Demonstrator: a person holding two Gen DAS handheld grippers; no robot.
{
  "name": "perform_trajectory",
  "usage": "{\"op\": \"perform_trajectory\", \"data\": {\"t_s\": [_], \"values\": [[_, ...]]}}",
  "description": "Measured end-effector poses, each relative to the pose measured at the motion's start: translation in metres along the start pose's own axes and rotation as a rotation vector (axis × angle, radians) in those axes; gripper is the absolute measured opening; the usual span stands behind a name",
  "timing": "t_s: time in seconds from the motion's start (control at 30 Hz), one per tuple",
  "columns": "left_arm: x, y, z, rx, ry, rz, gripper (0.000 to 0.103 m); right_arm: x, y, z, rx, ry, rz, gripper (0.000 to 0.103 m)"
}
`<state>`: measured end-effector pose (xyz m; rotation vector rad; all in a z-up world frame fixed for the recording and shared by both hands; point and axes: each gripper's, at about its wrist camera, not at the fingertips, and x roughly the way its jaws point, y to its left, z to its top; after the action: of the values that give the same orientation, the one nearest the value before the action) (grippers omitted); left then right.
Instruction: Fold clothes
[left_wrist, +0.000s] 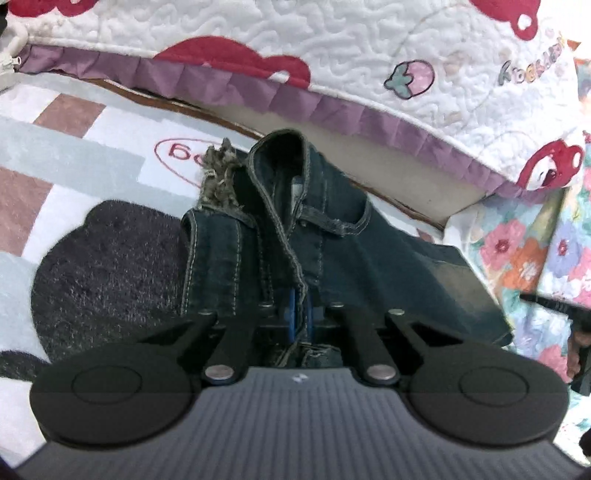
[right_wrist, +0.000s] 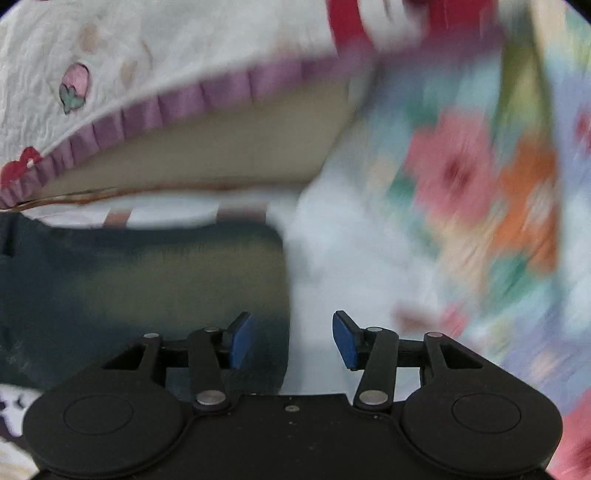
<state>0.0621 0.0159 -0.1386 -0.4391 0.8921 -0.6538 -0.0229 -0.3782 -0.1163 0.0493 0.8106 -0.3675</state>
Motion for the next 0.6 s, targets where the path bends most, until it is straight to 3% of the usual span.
{"op": "perform_trajectory", "data": {"t_s": [0.03, 0.1, 0.2, 0.27, 0.4, 0.5, 0.57, 0.6], "values": [[-0.004, 0.0, 0.0, -0.007, -0.003, -0.027, 0.005, -0.009, 0.016, 0.012, -0.023, -0.042, 0.053, 0.053], [-0.013, 0.001, 0.0, -0.022, -0.006, -0.091, 0.005, -0.014, 0.052, 0.034, -0.043, -0.058, 0.249, 0.053], [-0.015, 0.004, -0.005, -0.031, 0.02, -0.12, 0.005, -0.001, 0.13, 0.063, -0.11, 0.002, 0.574, 0.054], [-0.01, 0.005, -0.008, -0.024, 0.036, -0.112, 0.005, 0.011, 0.192, 0.078, -0.21, 0.058, 0.682, 0.056], [-0.008, 0.0, -0.011, 0.003, 0.039, -0.135, 0.005, 0.034, 0.306, 0.089, -0.368, 0.125, 0.731, 0.06], [-0.007, -0.001, -0.013, 0.013, 0.038, -0.149, 0.005, 0.059, 0.347, 0.086, -0.38, 0.189, 0.662, 0.069], [-0.006, 0.001, -0.014, 0.013, 0.041, -0.146, 0.005, 0.075, 0.367, 0.081, -0.395, 0.212, 0.602, 0.066], [-0.007, 0.003, -0.013, 0.012, 0.044, -0.14, 0.005, 0.079, 0.367, 0.076, -0.418, 0.193, 0.582, 0.057]]}}
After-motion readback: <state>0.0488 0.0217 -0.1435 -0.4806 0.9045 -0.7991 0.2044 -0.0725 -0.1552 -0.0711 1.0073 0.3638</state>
